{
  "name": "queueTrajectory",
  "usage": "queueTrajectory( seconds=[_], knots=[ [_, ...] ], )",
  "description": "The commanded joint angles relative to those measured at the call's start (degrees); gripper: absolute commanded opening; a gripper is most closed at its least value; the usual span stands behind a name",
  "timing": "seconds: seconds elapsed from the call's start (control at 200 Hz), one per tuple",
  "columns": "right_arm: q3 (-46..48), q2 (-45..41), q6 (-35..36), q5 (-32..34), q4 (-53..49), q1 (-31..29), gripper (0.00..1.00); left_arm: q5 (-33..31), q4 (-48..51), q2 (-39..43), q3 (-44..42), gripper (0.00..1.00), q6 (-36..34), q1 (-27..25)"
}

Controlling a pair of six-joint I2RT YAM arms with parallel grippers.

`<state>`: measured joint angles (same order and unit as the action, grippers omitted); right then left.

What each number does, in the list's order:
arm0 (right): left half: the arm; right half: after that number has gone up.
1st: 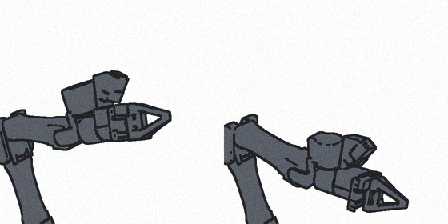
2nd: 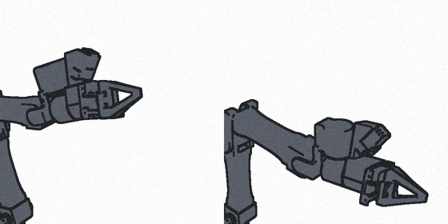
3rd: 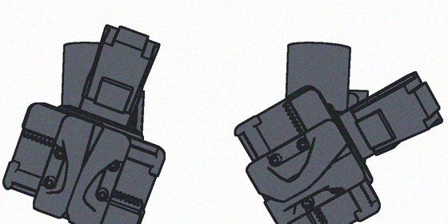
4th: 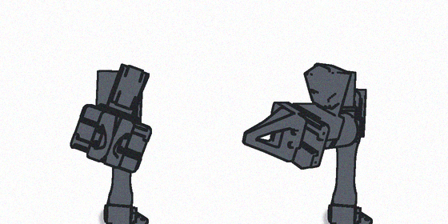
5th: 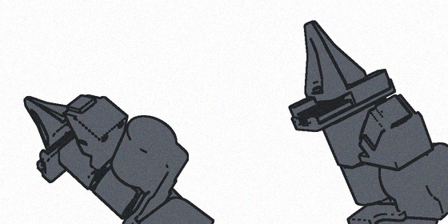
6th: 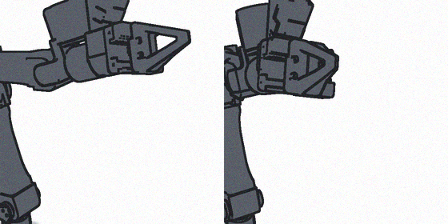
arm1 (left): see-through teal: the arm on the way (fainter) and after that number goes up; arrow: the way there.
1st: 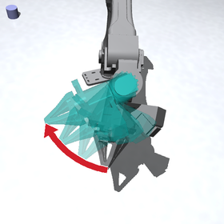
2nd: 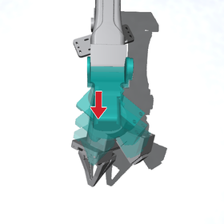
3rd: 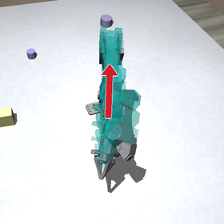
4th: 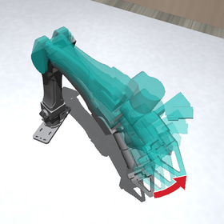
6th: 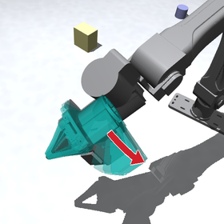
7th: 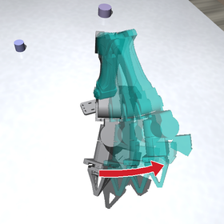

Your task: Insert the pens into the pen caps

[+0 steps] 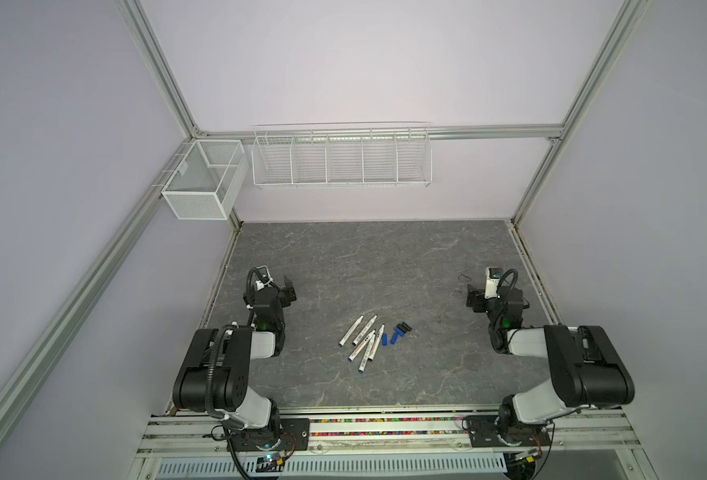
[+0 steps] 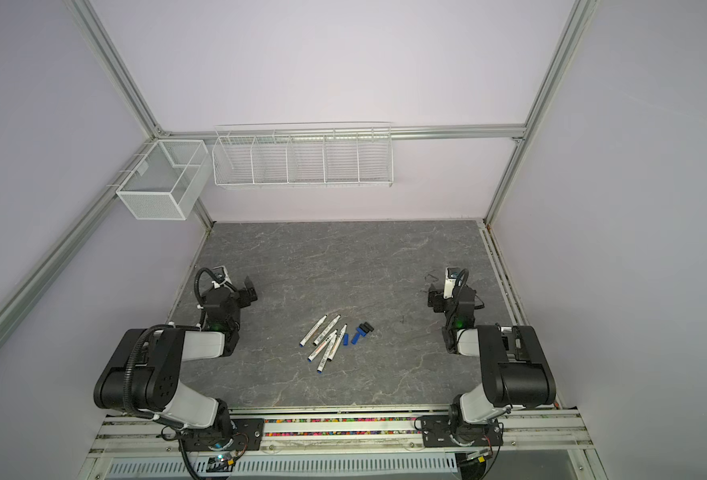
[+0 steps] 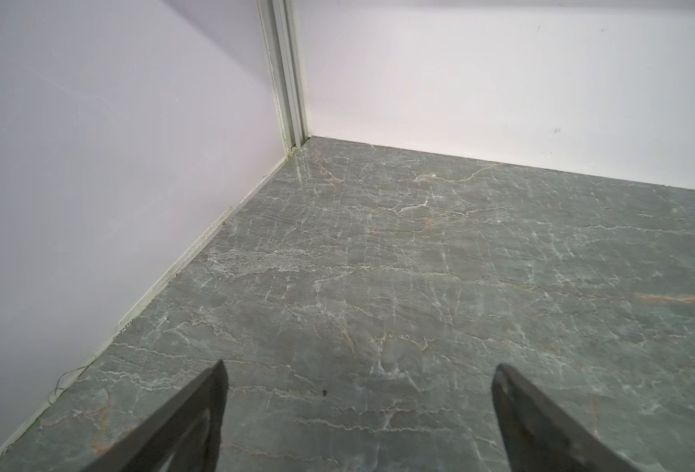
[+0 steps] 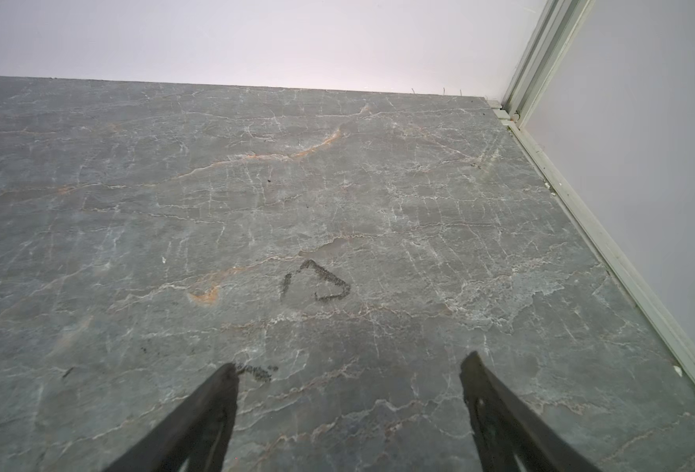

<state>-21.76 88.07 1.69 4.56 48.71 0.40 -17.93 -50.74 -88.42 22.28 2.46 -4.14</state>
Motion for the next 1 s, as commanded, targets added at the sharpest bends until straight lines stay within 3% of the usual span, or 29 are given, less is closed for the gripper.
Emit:
queueTrajectory(
  seconds=[0.0, 1.0],
  knots=[
    [-0.5, -0.5, -0.3, -1.0, 0.5, 0.4, 0.88, 0.7, -1.3, -0.5, 0.3, 1.00, -0.8, 0.1],
    [-0.5, -0.5, -0.1, -0.3, 0.4, 0.0, 0.88, 0.8, -1.1, -0.5, 0.4, 1.00, -0.7, 0.2]
  ],
)
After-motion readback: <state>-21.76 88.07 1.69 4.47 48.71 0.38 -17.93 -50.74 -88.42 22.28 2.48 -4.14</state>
